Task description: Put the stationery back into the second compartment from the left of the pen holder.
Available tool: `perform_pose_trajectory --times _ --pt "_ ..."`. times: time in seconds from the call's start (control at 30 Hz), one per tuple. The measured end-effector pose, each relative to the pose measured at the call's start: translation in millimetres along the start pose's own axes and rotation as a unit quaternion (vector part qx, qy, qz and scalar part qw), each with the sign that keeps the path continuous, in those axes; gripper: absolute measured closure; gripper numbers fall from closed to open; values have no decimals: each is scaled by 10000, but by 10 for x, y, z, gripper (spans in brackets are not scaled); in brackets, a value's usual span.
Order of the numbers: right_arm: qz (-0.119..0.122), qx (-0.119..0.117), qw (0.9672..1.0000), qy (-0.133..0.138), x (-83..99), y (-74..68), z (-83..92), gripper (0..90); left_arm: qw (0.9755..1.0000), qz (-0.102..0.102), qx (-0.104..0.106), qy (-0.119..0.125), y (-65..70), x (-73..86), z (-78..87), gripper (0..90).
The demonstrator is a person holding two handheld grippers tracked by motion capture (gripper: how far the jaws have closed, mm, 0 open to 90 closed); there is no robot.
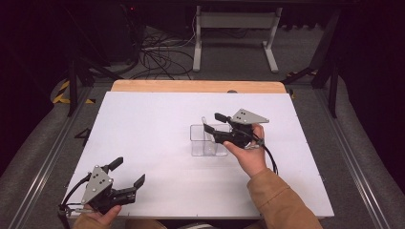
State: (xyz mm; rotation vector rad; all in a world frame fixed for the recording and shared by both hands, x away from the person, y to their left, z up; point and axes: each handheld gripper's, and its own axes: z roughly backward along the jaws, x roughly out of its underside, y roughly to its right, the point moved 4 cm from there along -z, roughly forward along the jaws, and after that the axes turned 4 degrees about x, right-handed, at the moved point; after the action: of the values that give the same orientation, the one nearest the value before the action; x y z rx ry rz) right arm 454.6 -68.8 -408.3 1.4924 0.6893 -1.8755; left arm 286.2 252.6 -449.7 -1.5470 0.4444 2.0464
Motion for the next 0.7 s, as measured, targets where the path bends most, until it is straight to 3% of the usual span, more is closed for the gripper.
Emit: perform_pose_trajectory --times 0.4,0.7 --pt "303 -197 9993 74 -181 -168 154 270 10000 28 -5 13 0 1 9 120" --pt "367 -295 9989 86 -232 -223 195 258 10000 39 -12 21 1 0 9 119"
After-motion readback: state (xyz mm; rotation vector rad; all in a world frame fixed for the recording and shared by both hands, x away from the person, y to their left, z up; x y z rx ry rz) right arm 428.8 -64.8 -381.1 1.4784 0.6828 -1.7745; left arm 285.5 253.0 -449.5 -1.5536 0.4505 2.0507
